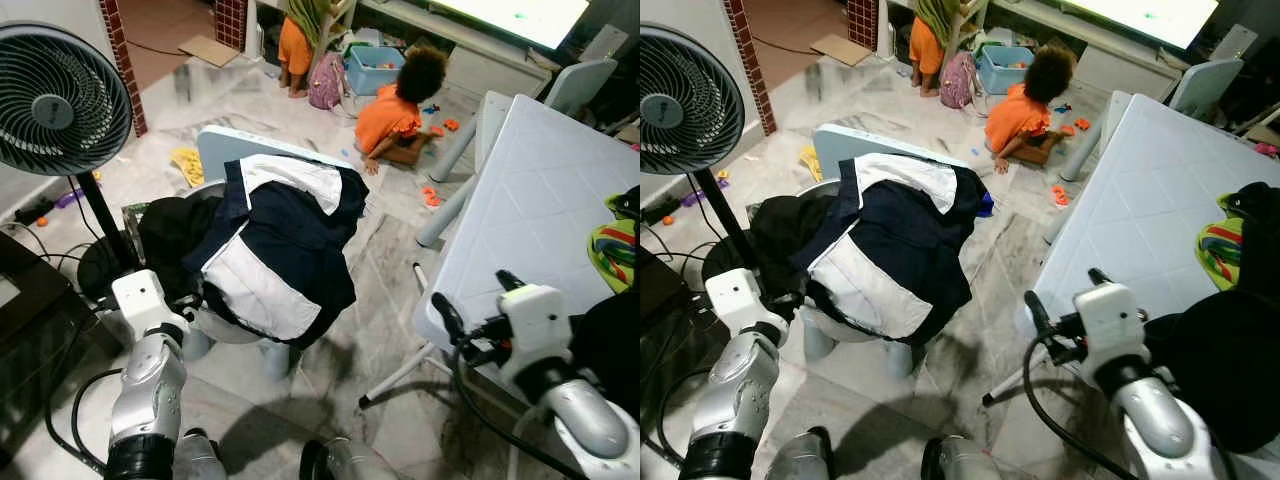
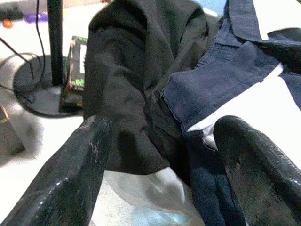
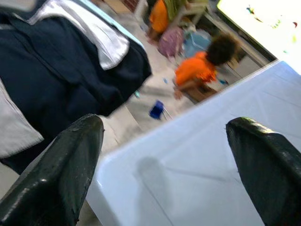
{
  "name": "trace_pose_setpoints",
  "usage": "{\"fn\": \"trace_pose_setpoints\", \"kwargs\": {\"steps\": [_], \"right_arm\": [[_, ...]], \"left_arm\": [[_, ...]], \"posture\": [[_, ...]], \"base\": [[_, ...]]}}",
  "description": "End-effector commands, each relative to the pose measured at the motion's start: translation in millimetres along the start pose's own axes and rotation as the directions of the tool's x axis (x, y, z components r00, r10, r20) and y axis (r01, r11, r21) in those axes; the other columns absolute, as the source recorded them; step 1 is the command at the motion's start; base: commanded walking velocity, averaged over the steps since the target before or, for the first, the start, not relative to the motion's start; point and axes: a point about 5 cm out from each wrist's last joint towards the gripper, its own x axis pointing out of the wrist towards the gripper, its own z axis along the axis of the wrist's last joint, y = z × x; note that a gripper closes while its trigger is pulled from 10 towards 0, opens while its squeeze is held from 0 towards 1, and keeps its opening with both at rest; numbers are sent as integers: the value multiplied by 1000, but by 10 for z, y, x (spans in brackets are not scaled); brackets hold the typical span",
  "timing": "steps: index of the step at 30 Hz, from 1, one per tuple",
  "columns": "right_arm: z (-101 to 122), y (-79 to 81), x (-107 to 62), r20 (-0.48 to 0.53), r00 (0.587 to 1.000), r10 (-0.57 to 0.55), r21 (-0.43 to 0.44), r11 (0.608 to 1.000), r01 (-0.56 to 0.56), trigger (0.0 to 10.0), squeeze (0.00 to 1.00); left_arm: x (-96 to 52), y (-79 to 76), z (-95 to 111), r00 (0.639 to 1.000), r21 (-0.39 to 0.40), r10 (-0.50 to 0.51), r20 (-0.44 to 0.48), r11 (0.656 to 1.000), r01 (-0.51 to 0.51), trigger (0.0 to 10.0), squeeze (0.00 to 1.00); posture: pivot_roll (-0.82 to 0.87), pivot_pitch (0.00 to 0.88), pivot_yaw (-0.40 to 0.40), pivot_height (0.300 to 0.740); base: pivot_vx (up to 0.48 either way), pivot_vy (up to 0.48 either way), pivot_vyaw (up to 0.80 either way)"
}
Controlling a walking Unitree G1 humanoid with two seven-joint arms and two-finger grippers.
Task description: Hang hanger
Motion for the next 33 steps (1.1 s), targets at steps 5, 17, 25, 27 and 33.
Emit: {"fn": "trace_pose_setpoints", "kwargs": {"steps": [5, 17, 25, 27, 33], "right_arm": [[57, -84, -133, -26, 1000, -3, -31, 1000, 2, 10000, 0], [93, -35, -94, -26, 999, 35, -47, 998, -36, 10000, 0], [100, -29, -38, -16, 999, 31, -46, 998, -32, 10000, 0], [100, -17, -31, -14, 999, 33, -46, 998, -33, 10000, 0], [105, -6, -11, -8, 999, 36, -50, 998, -37, 10000, 0]], "left_arm": [[92, -67, 22, 1000, -48, 4, 15, 999, -4, 10000, 0], [180, -180, 146, 998, -71, -19, 67, 997, 24, 10000, 0], [211, -338, 323, 986, -58, -55, 155, 996, 64, 10000, 0], [229, -373, 359, 985, -74, -60, 162, 995, 73, 10000, 0], [281, -368, 221, 997, -224, -24, 67, 974, 39, 10000, 0]], "posture": [[-290, 203, -236, 740], [-285, 193, -243, 740], [-280, 185, -239, 740], [-278, 183, -239, 740], [-284, 182, -236, 740]], "base": [[0, 0, 0], [0, 0, 0], [0, 0, 0], [0, 0, 0], [0, 0, 0]]}}
